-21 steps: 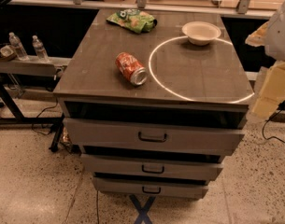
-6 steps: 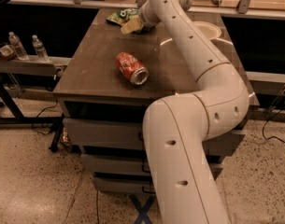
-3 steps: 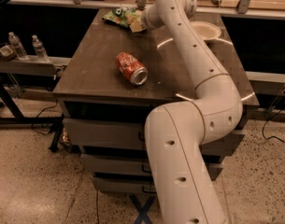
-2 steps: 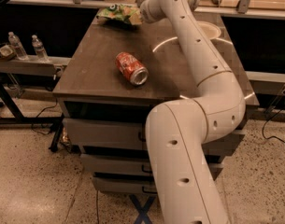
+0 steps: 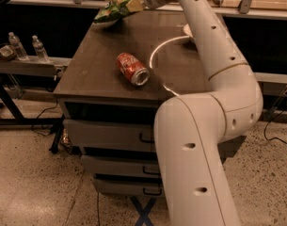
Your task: Pick green rice chip bag
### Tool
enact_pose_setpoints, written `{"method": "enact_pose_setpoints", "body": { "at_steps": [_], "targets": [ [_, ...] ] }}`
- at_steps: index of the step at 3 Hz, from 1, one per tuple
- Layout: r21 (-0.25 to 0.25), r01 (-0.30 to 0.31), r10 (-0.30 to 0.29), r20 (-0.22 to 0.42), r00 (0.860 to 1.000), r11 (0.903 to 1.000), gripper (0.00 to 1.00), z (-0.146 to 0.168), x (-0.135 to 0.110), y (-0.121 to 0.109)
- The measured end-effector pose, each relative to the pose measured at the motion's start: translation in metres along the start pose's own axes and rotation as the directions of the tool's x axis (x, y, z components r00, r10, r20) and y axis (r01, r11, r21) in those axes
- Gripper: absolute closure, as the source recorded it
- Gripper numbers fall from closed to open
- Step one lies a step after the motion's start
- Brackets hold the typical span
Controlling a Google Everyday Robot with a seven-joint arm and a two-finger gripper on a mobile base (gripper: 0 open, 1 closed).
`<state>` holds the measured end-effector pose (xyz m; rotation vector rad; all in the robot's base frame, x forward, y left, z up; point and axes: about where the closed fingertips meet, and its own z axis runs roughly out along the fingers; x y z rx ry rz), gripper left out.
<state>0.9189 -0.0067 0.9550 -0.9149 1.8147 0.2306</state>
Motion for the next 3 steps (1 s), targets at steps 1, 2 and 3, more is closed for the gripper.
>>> {"method": "enact_pose_setpoints", "body": {
  "at_steps": [1,2,3],
  "targets": [
    [0.004,0.008,-0.008,0.009,1.000,1.0000,1.00,-0.026,-0.009,-0.002],
    [0.056,0.007,-0.009,0.032,0.999,0.9984,1.00,-0.084,-0.019,-0.008],
    [0.077,0.016,-0.019,0.042,0.999,0.9969,1.00,-0.120,-0.015,0.002]
  ]
}}
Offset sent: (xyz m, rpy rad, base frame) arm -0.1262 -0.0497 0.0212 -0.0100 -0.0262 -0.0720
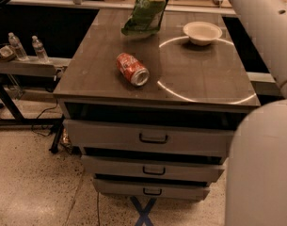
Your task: Pick green rice chip bag
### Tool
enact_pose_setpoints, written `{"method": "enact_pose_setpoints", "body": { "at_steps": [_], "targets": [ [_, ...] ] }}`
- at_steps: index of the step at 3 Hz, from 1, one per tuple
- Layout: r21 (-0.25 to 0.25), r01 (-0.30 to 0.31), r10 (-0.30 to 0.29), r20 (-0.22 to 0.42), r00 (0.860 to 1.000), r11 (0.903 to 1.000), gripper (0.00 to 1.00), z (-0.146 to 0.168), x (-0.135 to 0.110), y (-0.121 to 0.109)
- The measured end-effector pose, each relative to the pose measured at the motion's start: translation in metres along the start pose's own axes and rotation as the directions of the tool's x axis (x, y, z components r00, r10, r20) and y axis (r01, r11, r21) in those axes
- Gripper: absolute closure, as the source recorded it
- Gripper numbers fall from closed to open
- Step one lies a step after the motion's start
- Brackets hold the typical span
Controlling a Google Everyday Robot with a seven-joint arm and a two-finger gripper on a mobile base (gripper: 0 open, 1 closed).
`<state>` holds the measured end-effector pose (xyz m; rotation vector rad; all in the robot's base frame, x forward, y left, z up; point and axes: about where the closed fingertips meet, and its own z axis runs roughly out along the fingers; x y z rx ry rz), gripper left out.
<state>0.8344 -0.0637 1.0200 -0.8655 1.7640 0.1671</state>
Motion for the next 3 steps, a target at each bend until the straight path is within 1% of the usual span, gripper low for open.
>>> {"method": "enact_pose_setpoints", "body": {
  "at_steps": [1,2,3],
  "targets": [
    [-0.051,-0.008,0.011,0.063,0.998,0.9987,1.00,-0.039,0.004,0.015],
    [-0.102,0.001,0.011,0.121,0.993,0.9948,1.00,-0.061,-0.006,0.024],
    [-0.102,0.001,0.011,0.121,0.993,0.9948,1.00,-0.061,-0.006,0.024]
  ]
}}
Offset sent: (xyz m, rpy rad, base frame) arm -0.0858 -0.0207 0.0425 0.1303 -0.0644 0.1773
